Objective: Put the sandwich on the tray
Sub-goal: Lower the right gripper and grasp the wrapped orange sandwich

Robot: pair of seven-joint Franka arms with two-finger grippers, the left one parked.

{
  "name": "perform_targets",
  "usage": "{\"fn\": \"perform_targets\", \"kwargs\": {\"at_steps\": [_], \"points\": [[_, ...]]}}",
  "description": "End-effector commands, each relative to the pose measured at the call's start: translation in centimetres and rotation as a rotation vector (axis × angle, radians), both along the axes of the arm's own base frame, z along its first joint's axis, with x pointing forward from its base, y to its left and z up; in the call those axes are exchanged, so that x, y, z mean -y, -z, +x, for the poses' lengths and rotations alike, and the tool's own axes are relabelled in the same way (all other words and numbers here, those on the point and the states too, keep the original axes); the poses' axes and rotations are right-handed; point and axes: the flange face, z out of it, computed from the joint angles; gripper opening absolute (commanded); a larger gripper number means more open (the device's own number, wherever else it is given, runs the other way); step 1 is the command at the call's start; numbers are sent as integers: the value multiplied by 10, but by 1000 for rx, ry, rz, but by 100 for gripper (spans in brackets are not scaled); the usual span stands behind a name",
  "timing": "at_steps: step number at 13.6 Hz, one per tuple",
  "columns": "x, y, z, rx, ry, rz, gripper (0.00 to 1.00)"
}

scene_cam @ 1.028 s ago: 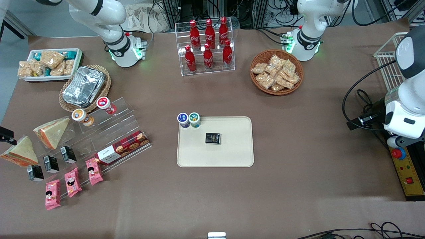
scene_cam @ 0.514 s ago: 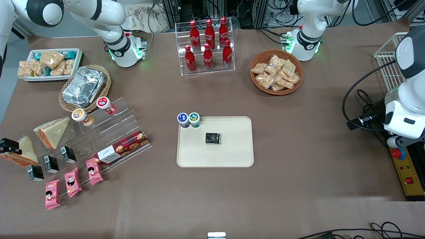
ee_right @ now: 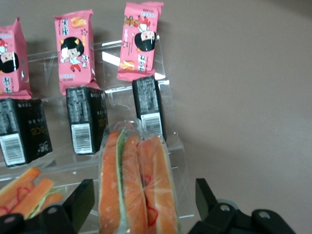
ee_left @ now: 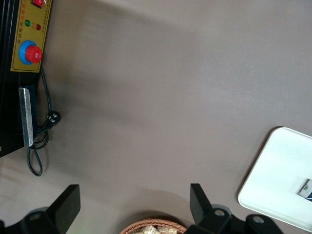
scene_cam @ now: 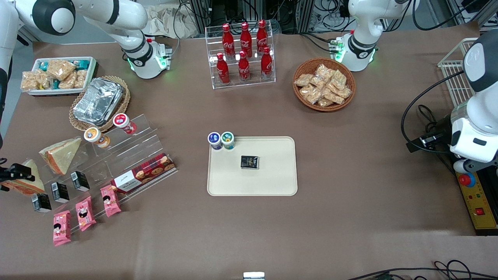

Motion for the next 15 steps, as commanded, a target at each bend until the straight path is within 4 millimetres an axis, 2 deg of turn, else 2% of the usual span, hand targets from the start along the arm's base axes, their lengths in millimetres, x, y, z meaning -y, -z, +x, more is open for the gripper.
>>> {"fn": "perform_targets", "kwargs": {"at_steps": [1, 2, 3, 4, 5, 7, 8, 9, 11, 13, 15], "points": [[6, 0, -6, 12, -98, 17, 89], [8, -2, -7, 13, -114, 13, 81], [7, -6, -7, 14, -118, 12, 61], [6, -7, -9, -11, -129, 7, 51], [6, -7, -12, -43, -138, 0, 29], [6, -13, -12, -35, -137, 0, 15], [4, -20, -10, -25, -140, -3, 14], [1, -33, -10, -8, -146, -9, 5], [-11, -61, -10, 21, -115, 0, 3], [-54, -93, -3, 11, -36, 24, 2], [-89, -126, 0, -5, 30, 1, 3]]}}
